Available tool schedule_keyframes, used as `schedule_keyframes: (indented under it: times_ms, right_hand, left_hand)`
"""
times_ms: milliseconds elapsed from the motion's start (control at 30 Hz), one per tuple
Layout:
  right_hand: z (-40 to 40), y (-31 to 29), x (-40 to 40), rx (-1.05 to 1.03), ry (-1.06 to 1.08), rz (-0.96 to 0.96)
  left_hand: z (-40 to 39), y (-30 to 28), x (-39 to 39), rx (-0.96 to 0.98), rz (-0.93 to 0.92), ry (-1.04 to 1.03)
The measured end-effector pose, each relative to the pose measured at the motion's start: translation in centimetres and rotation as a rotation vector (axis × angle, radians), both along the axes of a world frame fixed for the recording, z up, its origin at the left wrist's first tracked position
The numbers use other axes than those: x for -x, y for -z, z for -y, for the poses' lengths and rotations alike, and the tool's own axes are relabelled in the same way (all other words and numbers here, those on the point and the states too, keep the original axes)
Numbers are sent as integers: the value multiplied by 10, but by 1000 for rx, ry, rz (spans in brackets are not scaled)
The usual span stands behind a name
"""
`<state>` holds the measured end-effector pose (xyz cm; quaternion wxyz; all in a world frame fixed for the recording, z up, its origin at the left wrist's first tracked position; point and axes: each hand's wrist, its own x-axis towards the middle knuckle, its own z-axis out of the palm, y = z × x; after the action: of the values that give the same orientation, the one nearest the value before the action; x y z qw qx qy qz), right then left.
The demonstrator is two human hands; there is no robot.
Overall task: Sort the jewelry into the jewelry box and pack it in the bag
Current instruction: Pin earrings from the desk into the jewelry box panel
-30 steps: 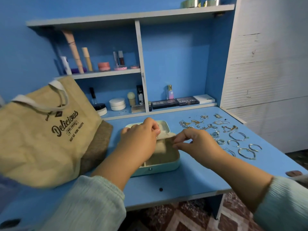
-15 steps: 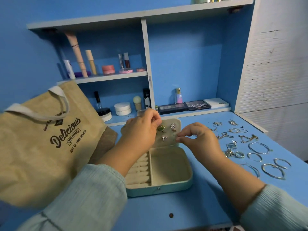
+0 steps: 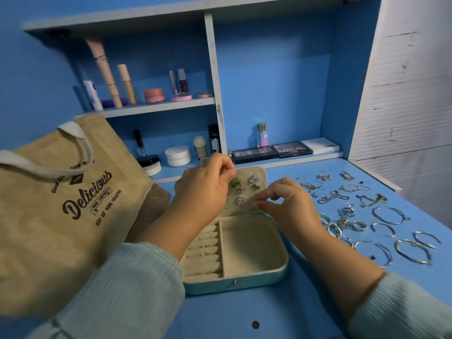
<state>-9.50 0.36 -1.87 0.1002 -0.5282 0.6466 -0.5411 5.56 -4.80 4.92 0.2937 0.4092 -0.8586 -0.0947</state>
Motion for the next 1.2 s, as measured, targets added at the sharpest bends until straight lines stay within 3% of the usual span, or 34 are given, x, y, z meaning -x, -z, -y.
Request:
schedule_keyframes:
  times_ms: [767,933,1200]
  right_hand:
    - [-1,5,-3,29,54,54]
    - [-3,4,-4,-24,92,142]
    - [-13,8,4,-22,-23,-33]
  left_hand:
    - [-13,-1,-5,41,17,14]
    - [-22,0,-7,1,7,19]
    - [-26,-24,-12,-177,36,39]
